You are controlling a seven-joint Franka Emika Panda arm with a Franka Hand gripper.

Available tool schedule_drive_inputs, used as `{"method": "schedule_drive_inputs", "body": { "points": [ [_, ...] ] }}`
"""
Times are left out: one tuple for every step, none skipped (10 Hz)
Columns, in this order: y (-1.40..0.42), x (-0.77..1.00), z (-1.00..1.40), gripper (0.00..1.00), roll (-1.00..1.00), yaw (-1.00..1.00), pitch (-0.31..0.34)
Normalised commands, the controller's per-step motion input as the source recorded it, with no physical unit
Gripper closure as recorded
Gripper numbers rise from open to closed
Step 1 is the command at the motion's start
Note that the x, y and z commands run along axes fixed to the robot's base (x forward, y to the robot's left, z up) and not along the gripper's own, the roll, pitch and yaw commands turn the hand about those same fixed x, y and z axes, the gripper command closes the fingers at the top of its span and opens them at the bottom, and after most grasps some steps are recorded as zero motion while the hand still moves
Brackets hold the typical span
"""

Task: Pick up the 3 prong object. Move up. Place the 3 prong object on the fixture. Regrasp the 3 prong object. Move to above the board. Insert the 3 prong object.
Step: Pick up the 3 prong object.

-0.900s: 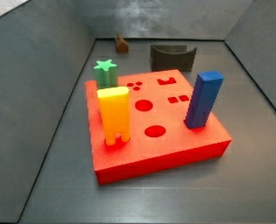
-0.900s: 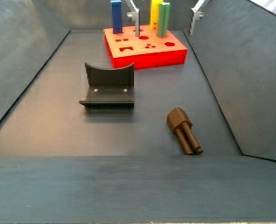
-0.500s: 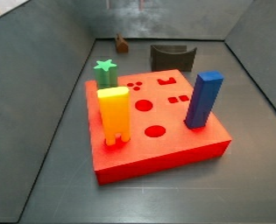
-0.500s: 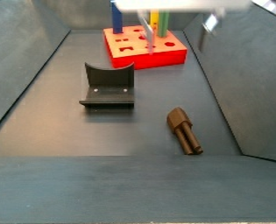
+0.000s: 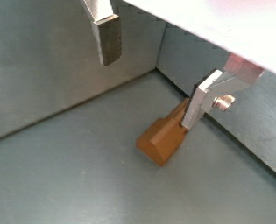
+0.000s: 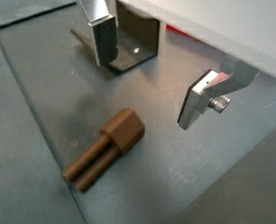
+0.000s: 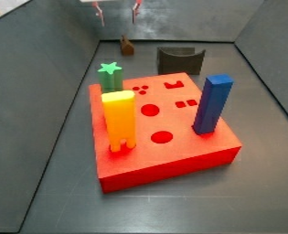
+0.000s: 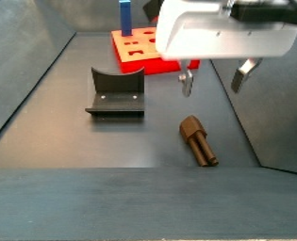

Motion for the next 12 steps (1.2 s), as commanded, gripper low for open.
{"method": "schedule_drive_inputs", "body": {
  "points": [
    [0.11, 0.37, -1.0, 0.0, 0.0, 0.03, -0.063],
    [0.1, 0.32, -1.0, 0.0, 0.0, 0.01, -0.043],
    [0.11, 0.29, -1.0, 0.0, 0.0, 0.01, -0.027],
    [0.11, 0.27, -1.0, 0.0, 0.01, 0.0, -0.02],
    [0.11, 0.23, -1.0, 0.0, 0.01, 0.0, -0.009],
    [0.11, 0.21, -1.0, 0.0, 0.0, 0.02, -0.001],
    [0.12, 0.19, -1.0, 0.0, 0.0, 0.04, -0.001],
    [0.12, 0.16, -1.0, 0.0, 0.0, 0.05, -0.004],
    [0.09, 0.07, -1.0, 0.0, 0.01, 0.05, -0.02],
    [0.07, 0.0, -1.0, 0.0, 0.02, 0.06, -0.036],
    [0.03, 0.0, -1.0, 0.0, 0.03, 0.06, -0.051],
    [0.0, -0.09, -1.0, 0.0, 0.04, 0.09, -0.074]
  ]
}}
